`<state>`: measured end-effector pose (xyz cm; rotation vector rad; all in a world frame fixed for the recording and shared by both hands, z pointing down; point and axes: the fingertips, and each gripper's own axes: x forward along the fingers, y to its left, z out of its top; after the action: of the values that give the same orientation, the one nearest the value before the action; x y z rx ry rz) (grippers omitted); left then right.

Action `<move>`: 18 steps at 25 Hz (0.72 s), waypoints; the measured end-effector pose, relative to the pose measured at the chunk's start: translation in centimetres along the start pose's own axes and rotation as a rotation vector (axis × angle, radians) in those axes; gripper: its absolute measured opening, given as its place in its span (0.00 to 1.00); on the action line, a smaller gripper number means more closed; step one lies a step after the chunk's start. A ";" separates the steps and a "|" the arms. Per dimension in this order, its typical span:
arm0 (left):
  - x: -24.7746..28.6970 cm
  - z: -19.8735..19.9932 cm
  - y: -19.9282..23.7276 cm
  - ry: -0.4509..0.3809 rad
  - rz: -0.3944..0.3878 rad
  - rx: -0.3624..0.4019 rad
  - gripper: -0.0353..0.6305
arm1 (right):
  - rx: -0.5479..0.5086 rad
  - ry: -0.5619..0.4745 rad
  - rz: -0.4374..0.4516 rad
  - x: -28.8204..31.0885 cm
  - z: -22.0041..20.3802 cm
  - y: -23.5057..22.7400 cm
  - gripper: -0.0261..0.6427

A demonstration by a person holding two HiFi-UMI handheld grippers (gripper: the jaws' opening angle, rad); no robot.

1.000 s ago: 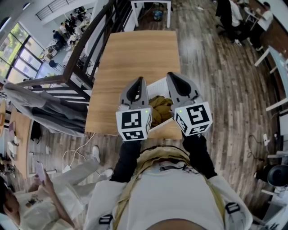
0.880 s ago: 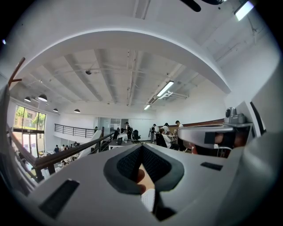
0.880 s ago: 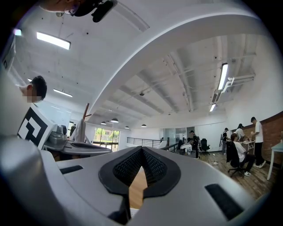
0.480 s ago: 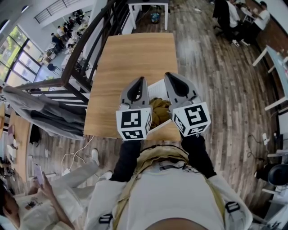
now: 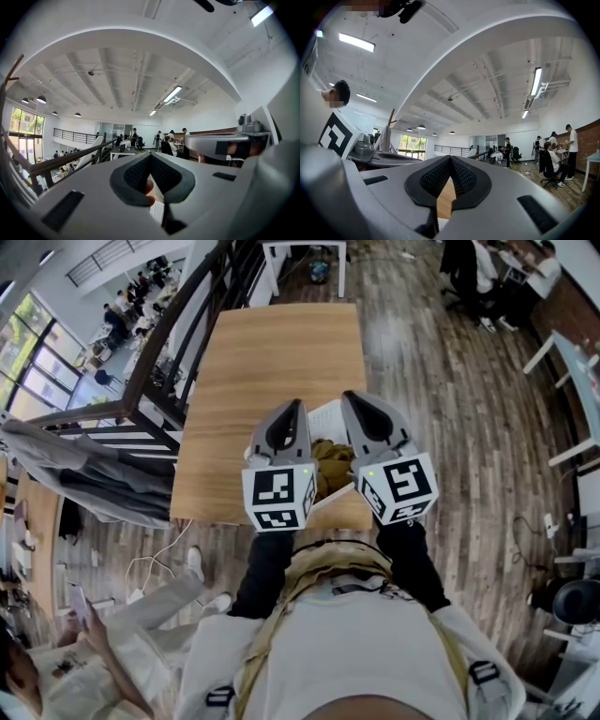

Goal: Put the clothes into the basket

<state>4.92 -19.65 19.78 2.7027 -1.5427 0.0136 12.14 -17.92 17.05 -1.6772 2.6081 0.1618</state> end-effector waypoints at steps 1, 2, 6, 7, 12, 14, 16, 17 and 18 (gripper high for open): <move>0.0 0.0 -0.1 0.001 0.000 0.000 0.05 | 0.001 0.001 0.002 0.0 0.0 0.1 0.07; -0.1 0.0 -0.1 0.001 0.001 -0.001 0.05 | 0.002 0.003 0.005 -0.1 0.0 0.1 0.07; -0.3 -0.3 -0.1 0.011 0.005 -0.005 0.05 | 0.002 0.000 0.011 -0.2 0.0 0.4 0.07; -0.4 -0.4 0.0 0.015 0.006 -0.004 0.05 | 0.003 -0.001 0.011 -0.2 0.0 0.5 0.07; -0.5 -0.6 0.1 0.018 0.013 0.008 0.05 | 0.009 -0.007 0.019 -0.3 -0.1 0.7 0.07; -0.6 -0.6 0.0 0.022 0.016 0.009 0.05 | 0.012 -0.004 0.021 -0.4 -0.2 0.7 0.07; -0.7 -0.7 -0.1 0.023 0.018 0.010 0.05 | 0.014 -0.004 0.022 -0.5 -0.2 0.7 0.07; -0.8 -0.7 -0.1 0.022 0.020 0.011 0.05 | 0.014 -0.005 0.023 -0.5 -0.2 0.8 0.07; -0.8 -0.7 0.0 0.022 0.021 0.012 0.05 | 0.015 -0.005 0.025 -0.5 -0.1 0.8 0.07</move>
<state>4.54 -18.91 20.45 2.6856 -1.5703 0.0531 11.61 -17.09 17.30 -1.6380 2.6211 0.1471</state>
